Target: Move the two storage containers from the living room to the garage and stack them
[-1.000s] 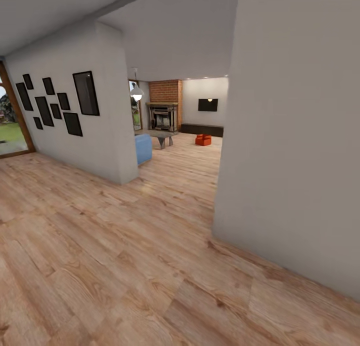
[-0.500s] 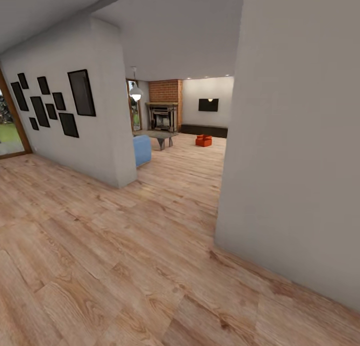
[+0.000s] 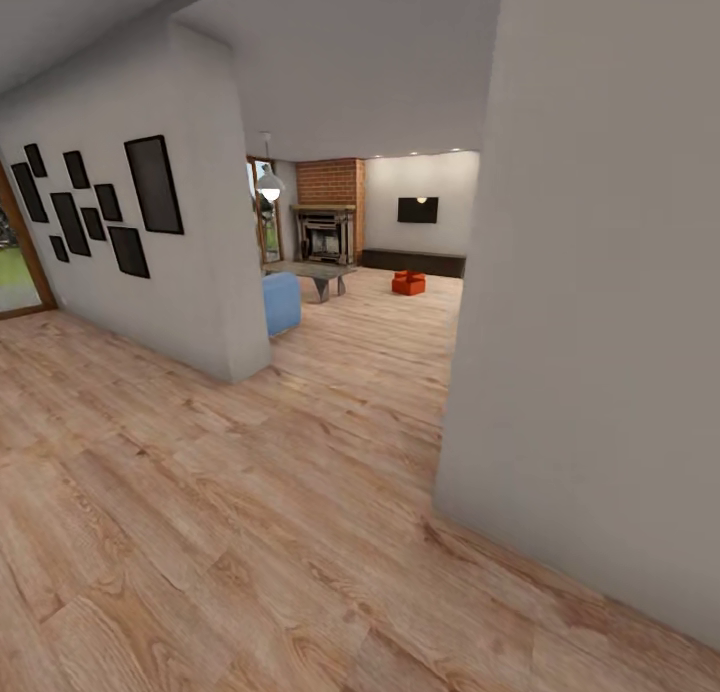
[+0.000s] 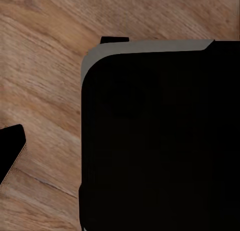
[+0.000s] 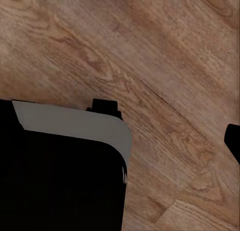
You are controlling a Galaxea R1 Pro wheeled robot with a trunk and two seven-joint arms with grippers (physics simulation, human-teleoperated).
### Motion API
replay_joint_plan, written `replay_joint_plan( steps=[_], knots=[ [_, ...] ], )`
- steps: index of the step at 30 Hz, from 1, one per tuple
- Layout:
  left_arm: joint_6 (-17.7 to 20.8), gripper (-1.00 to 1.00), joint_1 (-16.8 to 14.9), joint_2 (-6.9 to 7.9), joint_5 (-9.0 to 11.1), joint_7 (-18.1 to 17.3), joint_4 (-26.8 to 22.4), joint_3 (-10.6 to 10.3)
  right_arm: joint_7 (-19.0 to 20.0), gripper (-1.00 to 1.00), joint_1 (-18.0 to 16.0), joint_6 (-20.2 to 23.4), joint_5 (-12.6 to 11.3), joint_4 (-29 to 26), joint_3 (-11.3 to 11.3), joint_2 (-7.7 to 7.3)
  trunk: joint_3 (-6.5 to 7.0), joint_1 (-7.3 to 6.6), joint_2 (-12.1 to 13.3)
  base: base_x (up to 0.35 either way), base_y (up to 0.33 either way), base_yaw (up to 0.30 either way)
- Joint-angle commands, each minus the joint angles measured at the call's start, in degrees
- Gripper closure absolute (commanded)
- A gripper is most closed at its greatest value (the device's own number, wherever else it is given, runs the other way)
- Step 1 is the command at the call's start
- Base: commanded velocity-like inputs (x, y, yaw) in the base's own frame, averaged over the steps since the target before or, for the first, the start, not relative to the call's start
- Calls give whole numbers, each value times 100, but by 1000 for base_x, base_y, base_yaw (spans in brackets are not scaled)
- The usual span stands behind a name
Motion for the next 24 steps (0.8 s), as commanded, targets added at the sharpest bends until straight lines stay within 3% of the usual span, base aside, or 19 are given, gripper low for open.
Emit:
replay_joint_plan(
  steps=[1,24],
  knots=[
    [-14,-100,-1,1,10,2,-1,4,-6,-100,-4,-22,-46,10,48,2,-5,3,-2,322,0,0],
    [-14,-100,-1,-3,10,-3,-1,4,3,-100,-4,-8,-14,10,71,2,-5,3,-2,322,0,0]
  ],
)
